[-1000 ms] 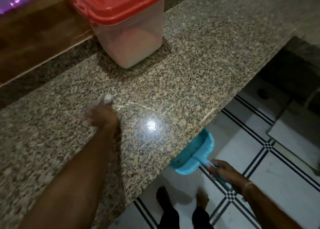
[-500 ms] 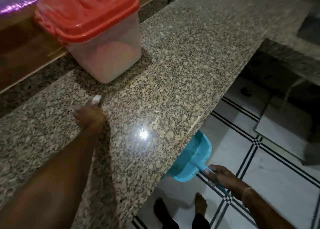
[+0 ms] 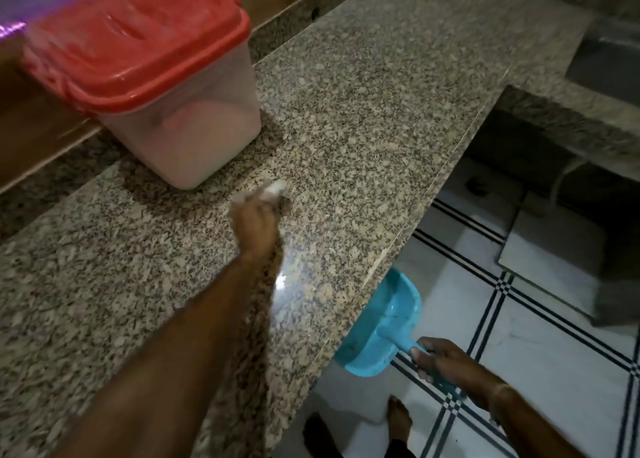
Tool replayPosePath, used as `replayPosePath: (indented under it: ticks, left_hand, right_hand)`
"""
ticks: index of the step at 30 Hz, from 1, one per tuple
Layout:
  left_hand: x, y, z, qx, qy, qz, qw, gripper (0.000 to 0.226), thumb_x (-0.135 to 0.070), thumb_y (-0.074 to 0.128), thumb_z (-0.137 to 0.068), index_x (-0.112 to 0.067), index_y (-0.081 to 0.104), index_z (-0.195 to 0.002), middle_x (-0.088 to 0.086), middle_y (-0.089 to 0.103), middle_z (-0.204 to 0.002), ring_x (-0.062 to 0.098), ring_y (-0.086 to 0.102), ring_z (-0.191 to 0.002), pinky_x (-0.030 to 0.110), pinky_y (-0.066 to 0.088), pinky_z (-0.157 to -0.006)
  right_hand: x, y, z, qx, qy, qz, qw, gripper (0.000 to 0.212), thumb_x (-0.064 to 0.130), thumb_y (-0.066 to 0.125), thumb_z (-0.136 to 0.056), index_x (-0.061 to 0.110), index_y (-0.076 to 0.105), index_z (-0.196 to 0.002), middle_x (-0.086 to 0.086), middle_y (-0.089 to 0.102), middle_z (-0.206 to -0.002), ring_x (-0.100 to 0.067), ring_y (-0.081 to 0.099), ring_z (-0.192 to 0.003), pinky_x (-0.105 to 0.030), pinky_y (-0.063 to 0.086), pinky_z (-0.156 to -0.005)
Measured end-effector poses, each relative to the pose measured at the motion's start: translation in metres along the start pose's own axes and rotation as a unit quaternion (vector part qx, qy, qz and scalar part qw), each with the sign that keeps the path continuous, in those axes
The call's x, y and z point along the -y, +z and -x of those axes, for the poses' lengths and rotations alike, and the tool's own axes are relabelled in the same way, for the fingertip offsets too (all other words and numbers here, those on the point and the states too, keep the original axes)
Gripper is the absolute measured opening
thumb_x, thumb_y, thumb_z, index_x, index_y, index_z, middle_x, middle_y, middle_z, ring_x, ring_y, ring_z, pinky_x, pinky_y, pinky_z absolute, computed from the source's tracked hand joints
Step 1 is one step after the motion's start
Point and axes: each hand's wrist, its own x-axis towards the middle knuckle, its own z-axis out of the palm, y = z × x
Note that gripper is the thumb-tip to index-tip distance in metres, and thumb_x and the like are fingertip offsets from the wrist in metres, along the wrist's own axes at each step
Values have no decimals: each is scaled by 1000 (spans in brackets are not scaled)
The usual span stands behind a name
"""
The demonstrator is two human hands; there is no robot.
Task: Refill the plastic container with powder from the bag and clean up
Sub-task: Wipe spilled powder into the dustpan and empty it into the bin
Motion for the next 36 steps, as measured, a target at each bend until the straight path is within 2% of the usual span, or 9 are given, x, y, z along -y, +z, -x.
replayPosePath:
  ticks: [2,5,10,15,17,20,25,32,36]
  left_hand:
    - [16,-16,-40,-69,-104,-97,987,37,-27,50,-106,-4,66,-130,24,55,-138,36,57,-118,45,50,-91]
    - [10,-20,-72,-43,-144,-194,969,45,-33,44,-108,-6,63,-138,26,38,-153,47,44,-135,55,34,-114]
    - [-18,48,-26,84,72,-145,983,38,-41,52,-100,-30,68,-132,2,53,-131,29,48,-120,52,43,-106]
    - [-37,62,65,223,210,-90,947,31,-34,52,-105,-36,69,-131,-8,52,-119,16,45,-112,42,43,-98]
    - [-27,43,60,159,174,-26,972,29,-29,52,-106,-22,73,-124,1,59,-119,19,59,-105,44,61,-86]
    - [9,-19,40,13,61,-73,995,32,-25,50,-108,-9,72,-125,13,70,-113,23,67,-90,37,58,-66]
    - [50,-48,67,-78,-104,-181,975,39,-30,46,-108,-20,64,-141,25,55,-142,46,51,-126,55,39,-107]
    - [-64,90,140,-39,-60,-143,987,36,-28,55,-103,-36,66,-137,1,52,-135,25,41,-124,48,30,-112]
    - [-69,79,138,-76,-35,-108,991,33,-28,48,-108,-22,71,-131,6,62,-119,18,51,-104,26,39,-84]
  right_hand:
    - [-2,-4,0,-6,1,-20,1000,28,32,61,-104,13,62,-84,-4,66,-73,-12,59,-66,-19,49,-61]
    - [-9,-11,-1,-13,6,-28,1000,30,32,61,-104,9,63,-86,-5,66,-71,-11,60,-63,-19,49,-59]
    - [-13,-24,-3,-15,9,-28,999,29,31,62,-104,8,62,-85,-6,64,-70,-11,58,-60,-18,47,-57]
    - [-9,-30,8,-12,5,-27,1000,27,25,60,-105,7,62,-86,-9,63,-71,-11,58,-59,-20,48,-57]
    - [-8,-35,11,-5,-5,-31,1000,26,26,60,-105,8,63,-86,-8,64,-72,-12,59,-61,-21,49,-59]
    - [-9,-41,12,7,-8,-28,1000,27,27,59,-105,9,60,-85,-8,63,-72,-12,56,-58,-18,46,-53]
    - [-12,-61,-3,45,-26,-8,999,29,30,61,-104,7,61,-85,-9,64,-71,-15,57,-62,-22,47,-58]
    - [-20,-107,-31,91,-34,21,995,29,31,61,-104,8,65,-89,-8,63,-71,-17,56,-63,-28,47,-63]
    - [-19,-132,-40,121,-43,46,991,28,33,62,-103,10,64,-87,-5,64,-70,-12,57,-62,-27,46,-64]
